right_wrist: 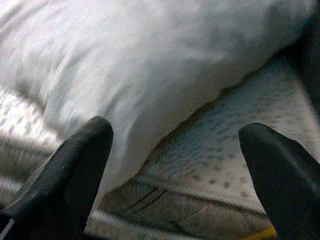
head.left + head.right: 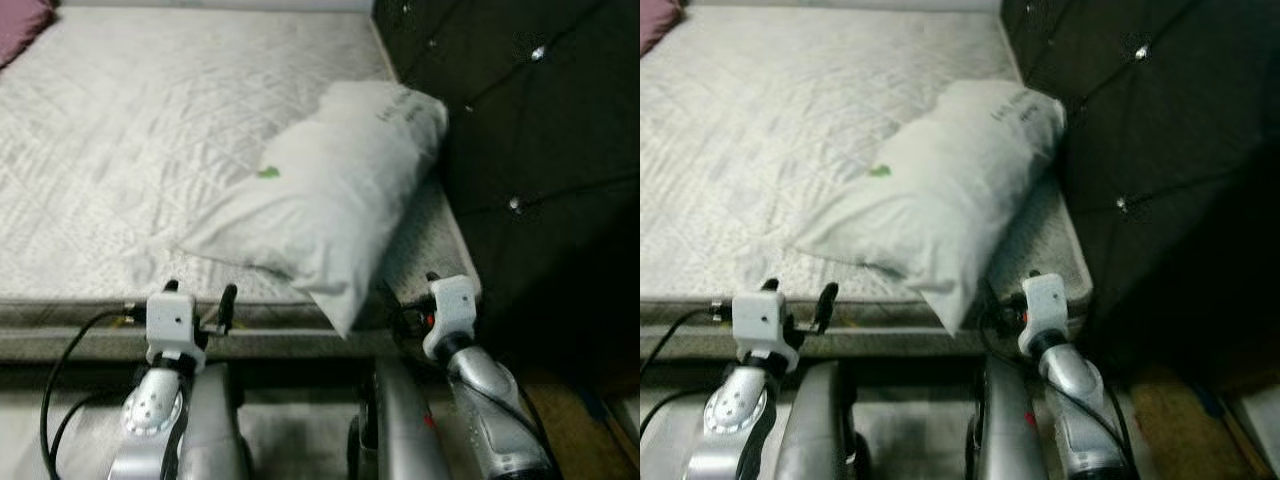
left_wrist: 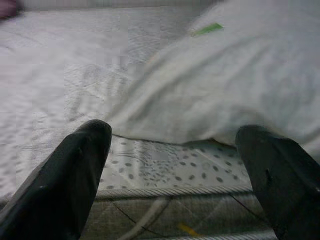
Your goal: Clean up the room
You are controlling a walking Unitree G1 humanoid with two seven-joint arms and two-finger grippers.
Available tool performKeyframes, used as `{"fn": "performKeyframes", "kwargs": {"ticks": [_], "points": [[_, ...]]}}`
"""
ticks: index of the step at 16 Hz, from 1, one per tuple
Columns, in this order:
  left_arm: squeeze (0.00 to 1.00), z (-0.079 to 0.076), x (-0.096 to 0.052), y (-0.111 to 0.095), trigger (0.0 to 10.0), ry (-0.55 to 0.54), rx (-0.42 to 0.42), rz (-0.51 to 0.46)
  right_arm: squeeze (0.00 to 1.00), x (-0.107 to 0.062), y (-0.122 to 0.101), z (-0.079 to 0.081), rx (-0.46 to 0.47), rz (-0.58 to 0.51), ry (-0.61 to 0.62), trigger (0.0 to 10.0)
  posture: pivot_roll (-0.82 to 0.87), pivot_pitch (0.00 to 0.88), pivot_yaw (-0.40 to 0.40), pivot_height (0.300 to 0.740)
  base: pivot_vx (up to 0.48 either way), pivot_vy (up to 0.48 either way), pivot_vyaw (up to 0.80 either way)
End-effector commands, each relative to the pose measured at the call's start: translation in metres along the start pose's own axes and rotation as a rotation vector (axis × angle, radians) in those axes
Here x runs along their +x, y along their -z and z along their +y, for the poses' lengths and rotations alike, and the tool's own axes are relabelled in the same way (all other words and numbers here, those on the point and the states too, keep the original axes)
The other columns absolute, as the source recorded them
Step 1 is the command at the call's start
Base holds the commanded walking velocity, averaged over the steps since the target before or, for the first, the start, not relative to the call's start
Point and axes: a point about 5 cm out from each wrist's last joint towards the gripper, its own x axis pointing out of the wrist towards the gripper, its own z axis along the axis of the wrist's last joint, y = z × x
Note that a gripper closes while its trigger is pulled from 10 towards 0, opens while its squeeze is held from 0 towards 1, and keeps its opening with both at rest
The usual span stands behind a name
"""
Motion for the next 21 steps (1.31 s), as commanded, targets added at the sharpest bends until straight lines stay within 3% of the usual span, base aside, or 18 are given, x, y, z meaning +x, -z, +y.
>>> {"fn": "performKeyframes", "kwargs": {"ticks": [1, 4, 13, 21], "points": [[0.00, -0.002, -0.005, 0.007, 10.0, 0.014, -0.012, 0.031, 0.00, 0.003, -0.003, 0.003, -0.018, -0.008, -0.030, 10.0, 0.02, 0.110, -0.023, 0.559, 0.000, 0.000, 0.00], [0.00, -0.002, -0.006, 0.006, 10.0, 0.016, -0.007, 0.030, 0.00, 0.003, -0.002, 0.004, -0.020, -0.015, -0.038, 10.0, 0.02, 0.108, -0.021, 0.559, 0.246, 0.000, 0.56], [0.00, -0.003, -0.006, 0.006, 10.0, 0.030, -0.007, 0.032, 0.00, 0.003, -0.002, 0.005, 0.004, -0.026, -0.045, 10.0, 0.03, 0.104, -0.024, 0.559, 0.250, 0.000, 0.00], [0.00, -0.004, -0.011, 0.009, 10.0, 0.015, -0.010, 0.054, 0.00, -0.006, 0.008, 0.009, -0.002, 0.023, -0.119, 10.0, 0.03, 0.122, -0.028, 0.539, 0.000, 0.000, 0.00]]}}
